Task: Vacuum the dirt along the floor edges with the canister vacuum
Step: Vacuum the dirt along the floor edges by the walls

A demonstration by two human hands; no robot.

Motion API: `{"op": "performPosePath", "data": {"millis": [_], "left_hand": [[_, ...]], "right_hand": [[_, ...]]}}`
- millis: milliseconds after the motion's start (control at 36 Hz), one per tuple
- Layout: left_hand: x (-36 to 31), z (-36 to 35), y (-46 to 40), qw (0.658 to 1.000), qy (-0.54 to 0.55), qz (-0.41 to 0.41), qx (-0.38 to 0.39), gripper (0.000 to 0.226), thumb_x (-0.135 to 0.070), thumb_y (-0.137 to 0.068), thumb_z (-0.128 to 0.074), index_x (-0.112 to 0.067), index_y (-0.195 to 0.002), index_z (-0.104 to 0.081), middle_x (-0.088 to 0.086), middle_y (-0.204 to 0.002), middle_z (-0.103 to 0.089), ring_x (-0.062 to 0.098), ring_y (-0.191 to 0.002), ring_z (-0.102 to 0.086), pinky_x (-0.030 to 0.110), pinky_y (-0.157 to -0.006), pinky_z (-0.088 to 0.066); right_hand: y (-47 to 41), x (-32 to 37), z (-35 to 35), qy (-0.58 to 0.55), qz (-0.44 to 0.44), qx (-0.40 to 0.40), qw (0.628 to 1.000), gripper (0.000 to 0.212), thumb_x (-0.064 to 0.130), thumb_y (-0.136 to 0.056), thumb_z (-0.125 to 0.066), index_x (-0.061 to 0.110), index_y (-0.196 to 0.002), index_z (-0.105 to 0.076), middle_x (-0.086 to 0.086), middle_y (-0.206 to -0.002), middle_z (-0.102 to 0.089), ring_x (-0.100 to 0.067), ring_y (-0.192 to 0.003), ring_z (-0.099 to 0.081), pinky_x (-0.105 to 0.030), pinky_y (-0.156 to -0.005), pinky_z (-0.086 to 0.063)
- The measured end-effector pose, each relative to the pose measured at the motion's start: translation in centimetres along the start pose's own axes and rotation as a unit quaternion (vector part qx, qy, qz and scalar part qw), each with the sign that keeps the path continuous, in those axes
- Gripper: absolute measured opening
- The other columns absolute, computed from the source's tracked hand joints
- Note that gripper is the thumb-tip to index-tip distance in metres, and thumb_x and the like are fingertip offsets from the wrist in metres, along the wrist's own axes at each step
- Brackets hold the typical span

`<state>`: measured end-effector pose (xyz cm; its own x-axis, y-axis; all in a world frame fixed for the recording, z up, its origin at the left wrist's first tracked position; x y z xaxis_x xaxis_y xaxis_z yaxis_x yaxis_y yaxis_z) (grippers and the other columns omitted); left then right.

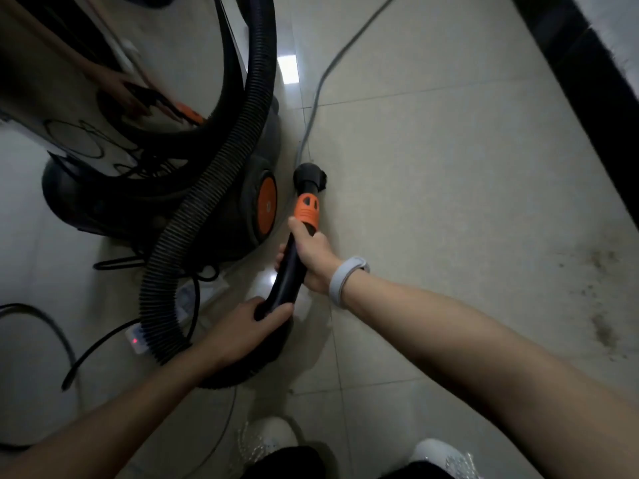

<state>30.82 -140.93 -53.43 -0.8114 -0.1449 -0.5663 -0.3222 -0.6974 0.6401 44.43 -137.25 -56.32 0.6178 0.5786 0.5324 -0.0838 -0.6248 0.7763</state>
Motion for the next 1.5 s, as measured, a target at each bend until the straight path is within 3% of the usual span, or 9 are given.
{"op": "performPosePath", "data": {"millis": [83, 167, 250, 417, 611, 750, 972, 1194, 1500], "left_hand": [[-1.7, -0.5, -2.1, 0.998, 0.054, -0.002, -0.028, 0.041, -0.054, -0.089, -0.053, -0.016, -0.096, -0.066, -0.002, -0.081, -0.07, 0.005, -0.064, -0.064, 0.02, -0.058, -0.048], [-3.4, -0.6, -4.5, 0.996, 0.078, -0.01, -0.038, 0.04, -0.053, -0.091, -0.05, -0.017, -0.097, -0.067, -0.002, -0.089, -0.07, 0.008, -0.076, -0.064, 0.022, -0.065, -0.047], [-5.6, -0.5, -7.0, 0.992, 0.115, -0.02, -0.038, 0.035, -0.049, -0.094, -0.048, -0.02, -0.084, -0.064, -0.006, -0.081, -0.066, 0.002, -0.068, -0.06, 0.015, -0.061, -0.045], [-8.0, -0.3, -9.9, 0.993, 0.108, -0.037, -0.007, 0.038, -0.055, -0.093, -0.045, -0.023, -0.091, -0.066, -0.001, -0.095, -0.07, 0.014, -0.087, -0.066, 0.031, -0.086, -0.05], [-7.6, -3.3, -7.7, 0.996, 0.019, -0.064, 0.055, 0.033, -0.051, -0.093, -0.049, -0.022, -0.091, -0.063, -0.003, -0.087, -0.068, 0.01, -0.076, -0.064, 0.027, -0.074, -0.05], [-6.7, -3.3, -5.7, 0.994, 0.024, -0.077, 0.073, 0.027, -0.044, -0.095, -0.048, -0.025, -0.08, -0.06, -0.011, -0.074, -0.062, -0.003, -0.062, -0.057, 0.013, -0.059, -0.042], [-6.8, -1.3, -6.1, 0.994, 0.092, -0.064, 0.015, 0.032, -0.048, -0.093, -0.051, -0.022, -0.08, -0.065, -0.009, -0.074, -0.065, 0.006, -0.067, -0.061, 0.026, -0.067, -0.046], [-7.7, -0.5, -7.9, 0.987, 0.149, -0.055, -0.021, 0.052, -0.064, -0.084, -0.051, -0.015, -0.085, -0.069, 0.0, -0.077, -0.069, 0.017, -0.071, -0.066, 0.036, -0.071, -0.05], [-9.4, -0.5, -9.6, 0.982, 0.183, -0.052, -0.002, 0.041, -0.051, -0.094, -0.045, -0.018, -0.078, -0.064, -0.004, -0.07, -0.063, 0.009, -0.062, -0.061, 0.024, -0.064, -0.046]], "right_hand": [[-1.5, 2.7, 0.3, 0.029, 0.012, 0.005, 1.0, 0.027, 0.028, -0.098, -0.054, 0.011, -0.089, -0.036, -0.01, -0.067, -0.048, -0.019, -0.045, -0.05, -0.027, -0.044, -0.05], [-3.4, 5.5, 0.2, 0.059, 0.022, 0.011, 0.998, 0.028, 0.03, -0.098, -0.054, 0.007, -0.095, -0.04, -0.01, -0.067, -0.048, -0.017, -0.041, -0.05, -0.025, -0.042, -0.049], [-5.4, 8.2, 0.3, 0.08, 0.031, 0.013, 0.996, 0.032, 0.032, -0.098, -0.055, 0.005, -0.106, -0.041, -0.01, -0.069, -0.049, -0.015, -0.039, -0.05, -0.025, -0.042, -0.049], [-7.2, 11.1, 1.6, 0.064, 0.051, 0.001, 0.997, 0.033, 0.034, -0.097, -0.056, 0.003, -0.099, -0.045, -0.009, -0.067, -0.049, -0.015, -0.04, -0.05, -0.024, -0.042, -0.049], [-4.7, 7.6, 7.6, -0.042, 0.051, -0.061, 0.996, 0.031, 0.033, -0.096, -0.057, 0.006, -0.092, -0.042, -0.008, -0.064, -0.048, -0.016, -0.039, -0.052, -0.026, -0.041, -0.049], [-2.5, 6.0, 7.3, -0.058, 0.021, -0.025, 0.998, 0.03, 0.031, -0.097, -0.056, 0.005, -0.093, -0.042, -0.008, -0.062, -0.047, -0.017, -0.041, -0.051, -0.027, -0.044, -0.05], [-3.7, 8.1, 3.0, -0.011, 0.03, 0.058, 0.998, 0.031, 0.03, -0.096, -0.057, 0.008, -0.108, -0.038, -0.008, -0.064, -0.048, -0.016, -0.041, -0.05, -0.025, -0.045, -0.049], [-5.4, 10.3, 0.7, 0.056, -0.003, 0.109, 0.992, 0.03, 0.034, -0.097, -0.055, 0.008, -0.088, -0.044, -0.005, -0.057, -0.051, -0.014, -0.039, -0.051, -0.023, -0.044, -0.049], [-6.9, 11.8, 0.0, 0.123, -0.014, 0.1, 0.987, 0.032, 0.036, -0.099, -0.051, 0.008, -0.084, -0.044, -0.005, -0.063, -0.048, -0.012, -0.036, -0.049, -0.02, -0.041, -0.047]]}}
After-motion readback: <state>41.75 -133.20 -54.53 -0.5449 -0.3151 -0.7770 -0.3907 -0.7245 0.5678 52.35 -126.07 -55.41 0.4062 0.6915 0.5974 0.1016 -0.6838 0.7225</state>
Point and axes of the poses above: each hand's wrist, its own y-axis away from the middle knuckle, its own z-axis out of the back of the hand, x = y × z, the point moved 6 cm from there along -y, towards the middle knuckle
